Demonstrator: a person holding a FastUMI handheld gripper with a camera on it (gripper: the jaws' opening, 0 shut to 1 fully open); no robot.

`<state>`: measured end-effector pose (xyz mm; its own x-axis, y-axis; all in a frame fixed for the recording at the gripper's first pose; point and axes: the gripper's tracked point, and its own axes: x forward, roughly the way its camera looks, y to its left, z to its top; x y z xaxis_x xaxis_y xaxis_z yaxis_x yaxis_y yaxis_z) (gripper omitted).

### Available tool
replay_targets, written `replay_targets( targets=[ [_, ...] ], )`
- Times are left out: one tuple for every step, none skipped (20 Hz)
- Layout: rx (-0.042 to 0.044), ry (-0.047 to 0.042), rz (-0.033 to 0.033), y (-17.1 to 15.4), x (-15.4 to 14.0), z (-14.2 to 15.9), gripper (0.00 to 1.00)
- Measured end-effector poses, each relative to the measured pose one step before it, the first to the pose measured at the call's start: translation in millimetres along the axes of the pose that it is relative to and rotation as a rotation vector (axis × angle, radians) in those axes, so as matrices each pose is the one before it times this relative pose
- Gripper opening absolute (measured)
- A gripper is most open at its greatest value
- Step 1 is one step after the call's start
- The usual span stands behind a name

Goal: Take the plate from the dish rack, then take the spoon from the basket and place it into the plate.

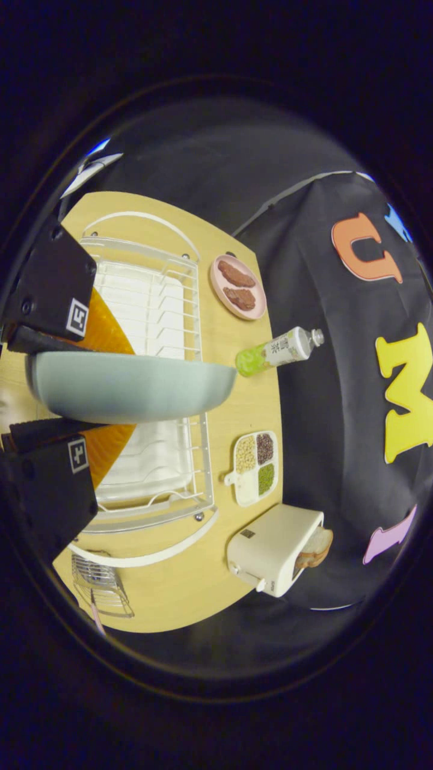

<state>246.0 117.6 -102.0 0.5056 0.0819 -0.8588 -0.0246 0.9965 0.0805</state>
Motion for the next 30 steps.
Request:
replay_targets(
  targets=[
    [0.01868, 0.01698, -0.02317, -2.92, -2.41, -1.12, 0.46],
    [0.01468, 0.00775, -0.01481, 0.4, -1.83, -0.7, 0.42],
    [0.01516, -0.0018, -0.01831, -2.31, -2.54, 2.22, 0.41],
    [0.01532, -0.00908, -0.01911, -2.54, -3.57, 3.31, 0.4],
    [0.00951, -0.01683, -0.02568, -2.83, -3.29, 4.52, 0.39],
    [0.00443, -0.02084, -0.01934, -2.13, -3.74, 4.74, 0.38],
    [-0.00325, -0.01487, -0.00877, 0.45, -3.47, 2.72, 0.38],
    [-0.00175, -0.01104, -0.01998, -2.58, -3.14, 1.96, 0.37],
    [-0.0016, -0.03295, -0.01294, -2.19, -4.37, 6.19, 0.38],
    [0.0004, -0.02722, 0.0017, -1.52, -6.22, 6.06, 0.38],
    [0.00927, -0.01149, 0.02131, 5.62, -10.9, 0.27, 0.37],
    [0.00979, -0.01265, 0.02595, 1.9, -11.08, 1.85, 0.35],
    [0.00343, -0.02174, 0.01768, -3.87, -10.19, 1.76, 0.35],
    [-0.00036, -0.0256, 0.01625, -1.08, -11.54, 0.96, 0.35],
    [0.00036, -0.0223, 0.0223, -0.62, -12.11, -1.7, 0.35],
    [0.00391, -0.01796, 0.02615, -0.3, -13.95, -5.41, 0.35],
    [0.00555, -0.0161, 0.02908, -1.04, -13.89, -5.99, 0.35],
    [0.00032, -0.01782, 0.02423, -2.52, -12.08, -9.27, 0.35],
    [-0.00566, -0.01781, 0.01583, -3.45, -11.55, -10.08, 0.35],
    [-0.00989, -0.01671, 0.01768, -4.88, -9.65, -12.48, 0.35],
    [0.00039, -0.01264, 0.019, -3.92, -8.19, -13.25, 0.35],
    [0.00379, -0.00283, 0.02829, -3.24, -6.18, -16.21, 0.35],
    [0.00771, 0.00263, 0.02796, -3.6, -2.78, -18.69, 0.35],
    [0.00829, 0.00803, 0.01496, -7.93, -2.57, -17.68, 0.35],
    [0.013, 0.00789, 0.00611, -10.43, -0.43, -17.41, 0.35],
    [0.01329, 0.01372, -0.00082, -10.94, 0.11, -16.41, 0.35],
    [0.01809, 0.01469, 0.00585, -8.79, 0.45, -15.34, 0.35],
    [0.01762, 0.01339, 0.01087, -5.47, 1.88, -15.07, 0.35],
    [0.01996, 0.01473, 0.01336, -5.94, 2.8, -13.93, 0.35],
    [0.02648, 0.01664, 0.0216, -5.41, 2.72, -11.66, 0.35]
  ],
)
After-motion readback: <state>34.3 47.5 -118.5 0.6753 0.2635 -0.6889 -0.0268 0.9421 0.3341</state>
